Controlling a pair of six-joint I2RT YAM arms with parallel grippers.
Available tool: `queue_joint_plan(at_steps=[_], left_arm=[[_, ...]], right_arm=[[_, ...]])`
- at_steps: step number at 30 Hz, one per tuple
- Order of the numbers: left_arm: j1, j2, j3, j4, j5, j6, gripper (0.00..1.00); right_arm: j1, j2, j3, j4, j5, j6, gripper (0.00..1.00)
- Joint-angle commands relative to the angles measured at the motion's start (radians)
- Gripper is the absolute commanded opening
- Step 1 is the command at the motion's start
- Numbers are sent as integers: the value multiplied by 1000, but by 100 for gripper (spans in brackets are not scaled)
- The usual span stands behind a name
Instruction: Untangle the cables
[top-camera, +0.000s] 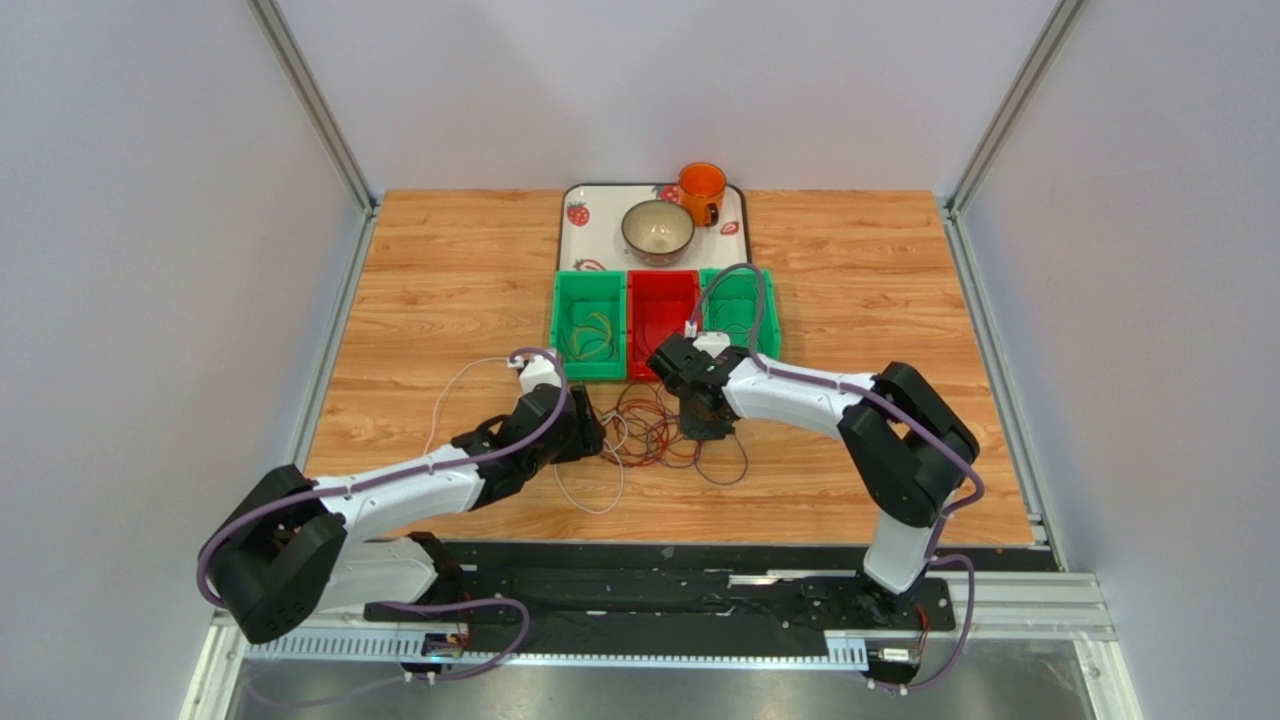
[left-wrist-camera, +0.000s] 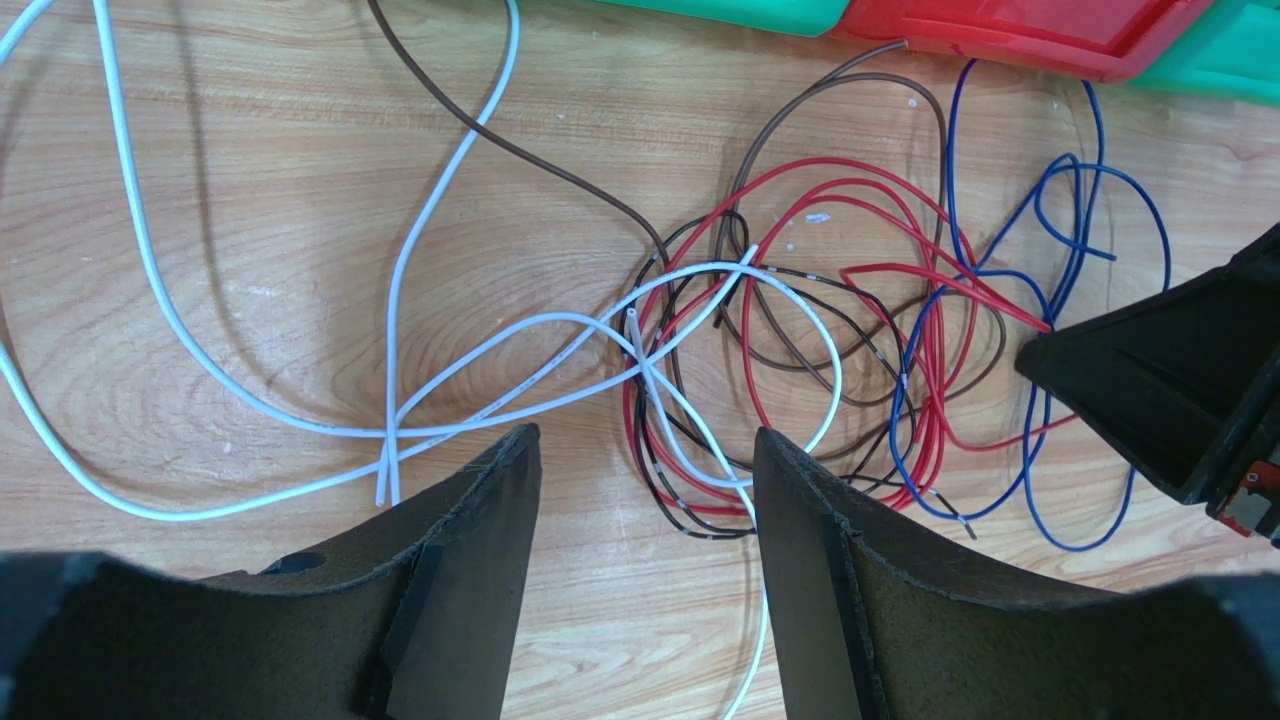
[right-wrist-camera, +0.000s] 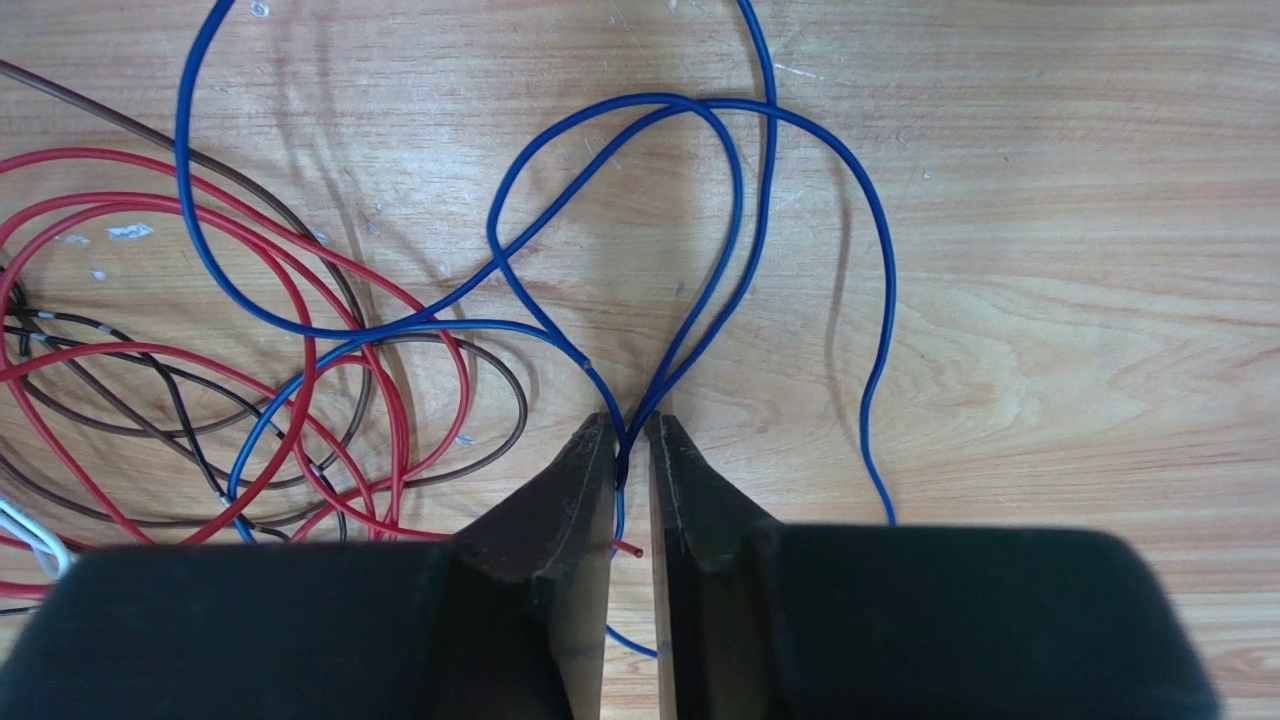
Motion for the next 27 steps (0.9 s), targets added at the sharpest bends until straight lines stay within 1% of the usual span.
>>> queue_joint_plan(at_steps=[1,2,3,5,6,7,12,15,27], left_arm=[[-2,-20,-2,41,8,17,63],[-2,-20,0,41,7,17,63],[-2,-20,0,40,7,19,63],[-2,-21,-2,38,7,20,63],[-2,-21,-2,38,7,20,63],[-2,-21,-2,40,8,19,63],[-2,-20,0,40,8,20,63],[-2,-20,-2,40,8,20,63],[-2,-14,1,40,11,22,63]], right_arm=[[3,39,26,-45,53,-14,15],[2,48,28,-45,53,-16,14],[3,50,28,-41,52,-17,9],[3,50,32,-38,49,-20,5],[3,50,34,-39,47,-22,1],[2,50,38,-39,47,-25,0],[2,25,37,-61,64,-26,0],[3,-33,31,-78,70,-28,0],[3,-372,86,-213,72,-56,0]])
